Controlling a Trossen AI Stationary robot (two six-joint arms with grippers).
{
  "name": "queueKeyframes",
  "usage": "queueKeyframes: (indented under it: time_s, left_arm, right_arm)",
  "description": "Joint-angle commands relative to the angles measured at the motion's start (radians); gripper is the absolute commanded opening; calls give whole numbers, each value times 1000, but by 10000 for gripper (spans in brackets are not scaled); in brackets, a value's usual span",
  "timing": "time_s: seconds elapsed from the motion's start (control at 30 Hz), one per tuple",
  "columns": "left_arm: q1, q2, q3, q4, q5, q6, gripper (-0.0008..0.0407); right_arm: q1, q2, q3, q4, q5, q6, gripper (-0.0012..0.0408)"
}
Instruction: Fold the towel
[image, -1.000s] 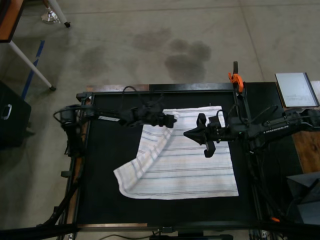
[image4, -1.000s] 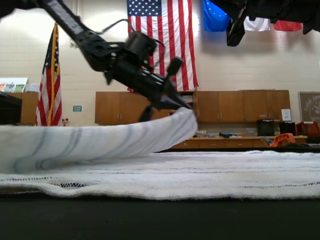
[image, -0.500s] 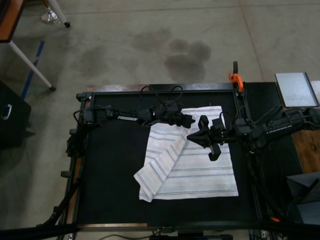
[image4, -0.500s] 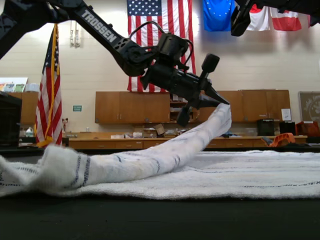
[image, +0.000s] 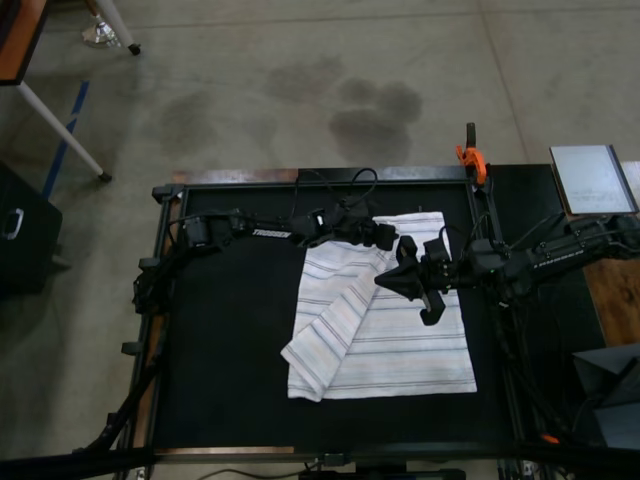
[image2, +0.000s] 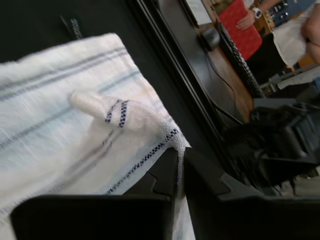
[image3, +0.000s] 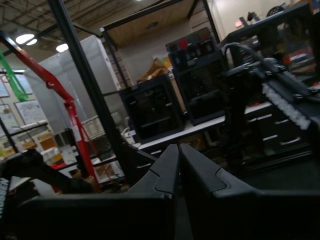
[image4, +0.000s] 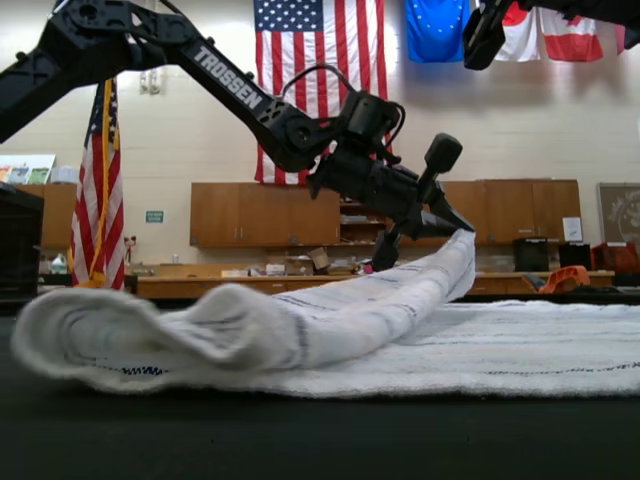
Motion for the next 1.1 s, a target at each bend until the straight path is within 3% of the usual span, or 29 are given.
queueKeyframes:
  time_s: [0.0, 0.2, 0.3, 0.4, 0.5, 0.63, 0.77, 0.87, 1.07]
  left_arm:
    - [10, 10, 11, -2, 19, 16, 55]
    - [25, 8, 28, 7, 103, 98, 200]
    - [34, -2, 28, 3, 258, 96, 282]
    - [40, -16, 27, -89, 358, 110, 354]
    - [40, -64, 2, -195, 366, 209, 402]
    - [49, -137, -22, -399, 292, 373, 380]
    - [58, -209, -23, -649, 74, 508, 362]
    - [60, -249, -22, -768, -42, 557, 359]
    - [59, -320, -45, -896, -138, 587, 324]
  right_arm:
    - [13, 1, 0, -1, -2, 1, 0]
    - [24, 5, 0, -34, -2, 17, 1]
    - [24, 6, 0, -62, -1, 39, 1]
    - [27, 7, -3, -97, 0, 80, -1]
    - [38, 9, -3, -142, 12, 108, 1]
    - [65, 6, -3, -218, 124, 138, 0]
    - [77, 6, -3, -312, 251, 211, -1]
    - [76, 26, -5, -377, 329, 315, 1]
    - [74, 77, -16, -495, 418, 499, 0]
